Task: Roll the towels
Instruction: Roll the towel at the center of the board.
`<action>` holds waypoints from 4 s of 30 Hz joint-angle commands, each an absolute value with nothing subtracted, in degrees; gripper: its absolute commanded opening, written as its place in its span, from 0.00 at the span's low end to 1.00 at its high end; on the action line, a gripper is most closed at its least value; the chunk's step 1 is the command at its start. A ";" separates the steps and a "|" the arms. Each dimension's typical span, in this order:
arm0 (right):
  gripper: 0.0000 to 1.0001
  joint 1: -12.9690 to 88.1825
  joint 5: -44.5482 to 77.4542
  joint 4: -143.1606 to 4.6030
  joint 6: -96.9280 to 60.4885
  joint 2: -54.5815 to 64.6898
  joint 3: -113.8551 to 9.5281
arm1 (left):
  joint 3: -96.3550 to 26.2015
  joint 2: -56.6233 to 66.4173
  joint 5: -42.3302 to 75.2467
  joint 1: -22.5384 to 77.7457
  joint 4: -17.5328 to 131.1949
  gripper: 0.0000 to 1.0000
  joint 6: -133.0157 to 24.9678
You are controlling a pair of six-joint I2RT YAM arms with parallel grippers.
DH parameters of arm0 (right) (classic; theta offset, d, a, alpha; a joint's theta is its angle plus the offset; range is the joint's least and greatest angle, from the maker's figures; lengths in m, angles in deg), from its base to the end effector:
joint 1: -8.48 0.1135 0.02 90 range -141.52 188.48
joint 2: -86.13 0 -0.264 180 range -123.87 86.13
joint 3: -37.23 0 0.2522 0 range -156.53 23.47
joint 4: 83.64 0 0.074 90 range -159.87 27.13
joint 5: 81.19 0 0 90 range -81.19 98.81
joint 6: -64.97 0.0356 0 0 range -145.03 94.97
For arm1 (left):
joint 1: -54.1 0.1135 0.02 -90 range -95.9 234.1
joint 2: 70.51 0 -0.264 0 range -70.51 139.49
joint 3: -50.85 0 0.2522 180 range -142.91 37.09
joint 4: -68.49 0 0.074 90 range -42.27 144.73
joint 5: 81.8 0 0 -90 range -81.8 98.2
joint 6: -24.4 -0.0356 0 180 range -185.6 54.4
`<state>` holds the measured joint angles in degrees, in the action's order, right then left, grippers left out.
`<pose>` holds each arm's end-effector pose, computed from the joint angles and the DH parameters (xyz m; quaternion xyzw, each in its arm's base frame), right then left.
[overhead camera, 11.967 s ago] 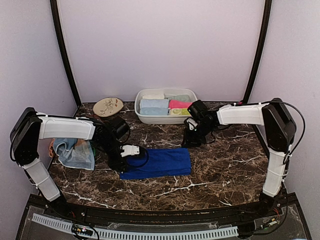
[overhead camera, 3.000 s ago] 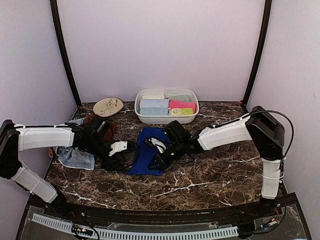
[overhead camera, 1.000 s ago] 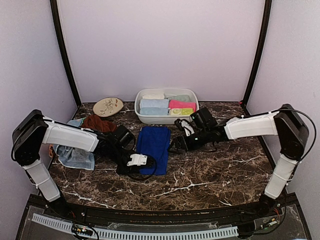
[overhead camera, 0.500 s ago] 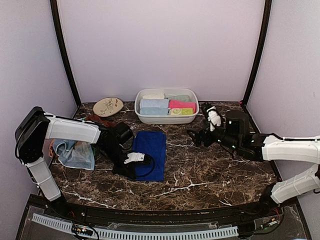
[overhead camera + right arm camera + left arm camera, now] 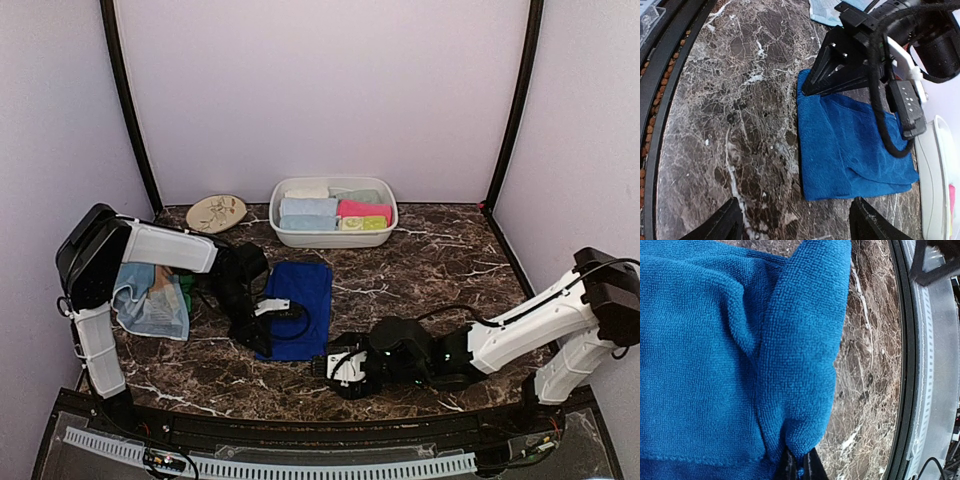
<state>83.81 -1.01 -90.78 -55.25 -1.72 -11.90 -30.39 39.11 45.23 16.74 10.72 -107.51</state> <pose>0.0818 0.2885 0.1624 -0.6672 0.5593 0.1175 0.4777 0.2552 -0.2218 0.1401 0.6128 0.7230 -0.3159 0.0444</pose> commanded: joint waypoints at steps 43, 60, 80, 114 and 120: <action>0.00 66.19 36.17 -78.03 -23.52 -24.29 -38.21 | -14.80 15.91 42.27 25.94 22.85 0.38 -112.55; 0.00 56.05 59.32 -71.47 3.07 -39.74 -50.55 | -16.70 19.40 32.52 12.83 31.01 0.40 -117.49; 0.00 54.71 60.10 -68.52 5.35 -42.16 -54.18 | -13.76 25.86 24.01 11.30 39.64 0.58 -122.20; 1.00 49.32 12.27 -97.30 -21.65 8.32 -14.39 | -22.26 29.33 38.68 16.03 18.75 0.06 -113.65; 0.89 66.96 0.06 -94.96 -48.30 5.71 -10.38 | -24.92 32.28 42.23 18.49 16.00 0.07 -112.30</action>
<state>59.29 5.24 -93.14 -30.53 7.11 -13.68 -22.52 30.26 38.20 17.04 21.19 -113.96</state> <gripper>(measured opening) 0.911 0.075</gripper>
